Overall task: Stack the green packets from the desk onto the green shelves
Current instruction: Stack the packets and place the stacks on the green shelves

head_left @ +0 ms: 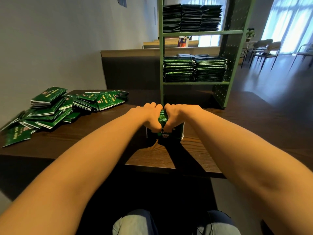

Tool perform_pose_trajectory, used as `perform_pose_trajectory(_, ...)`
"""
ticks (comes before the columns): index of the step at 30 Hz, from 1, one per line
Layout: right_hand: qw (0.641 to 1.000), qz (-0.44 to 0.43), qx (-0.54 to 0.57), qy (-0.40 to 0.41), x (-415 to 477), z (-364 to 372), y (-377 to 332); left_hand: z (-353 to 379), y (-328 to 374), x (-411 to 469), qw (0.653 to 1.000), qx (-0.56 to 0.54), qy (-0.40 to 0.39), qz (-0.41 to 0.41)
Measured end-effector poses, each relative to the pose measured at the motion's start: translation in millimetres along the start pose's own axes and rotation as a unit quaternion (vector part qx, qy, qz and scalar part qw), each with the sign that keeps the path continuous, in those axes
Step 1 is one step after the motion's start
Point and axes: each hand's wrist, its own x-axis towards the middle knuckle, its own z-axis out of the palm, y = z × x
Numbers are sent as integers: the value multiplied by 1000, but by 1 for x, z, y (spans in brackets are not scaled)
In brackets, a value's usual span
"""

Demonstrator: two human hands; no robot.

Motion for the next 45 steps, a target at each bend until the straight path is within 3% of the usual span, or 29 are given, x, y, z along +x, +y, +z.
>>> perform_pose_trajectory(11,998,5,60,7,3,4,6,6,1,-3,998,-57,35,14)
perform_pose_trajectory(14,992,23,109,65,3,8,12,7,-5,-7,985,-88,152,3)
perform_pose_trajectory(16,976,47,183,105,1,10,16,7,-10,-11,952,-194,235,-21)
perform_pose_trajectory(19,924,47,350,147,-6,13,17,10,-8,-13,871,-399,275,-84)
perform_pose_trajectory(21,866,56,470,159,-14,20,13,12,-2,-16,784,-569,210,-132)
perform_pose_trajectory(23,783,71,600,151,-19,31,6,17,4,-22,701,-693,101,-134)
perform_pose_trajectory(25,718,84,676,143,-18,40,-1,23,11,-32,655,-744,40,-123)
perform_pose_trajectory(28,650,83,746,117,-17,45,-13,33,18,-37,585,-805,-6,-96)
perform_pose_trajectory(31,569,72,814,94,-17,49,-22,37,25,-36,536,-839,11,-91)
perform_pose_trajectory(34,531,45,844,62,-17,55,-26,41,29,-30,503,-855,62,-107)
perform_pose_trajectory(37,517,28,854,43,-21,53,-29,42,29,-25,480,-864,101,-114)
perform_pose_trajectory(42,520,35,853,32,-21,50,-25,40,27,-23,496,-847,141,-131)
perform_pose_trajectory(45,502,35,861,68,-24,45,-21,38,20,-26,512,-838,137,-132)
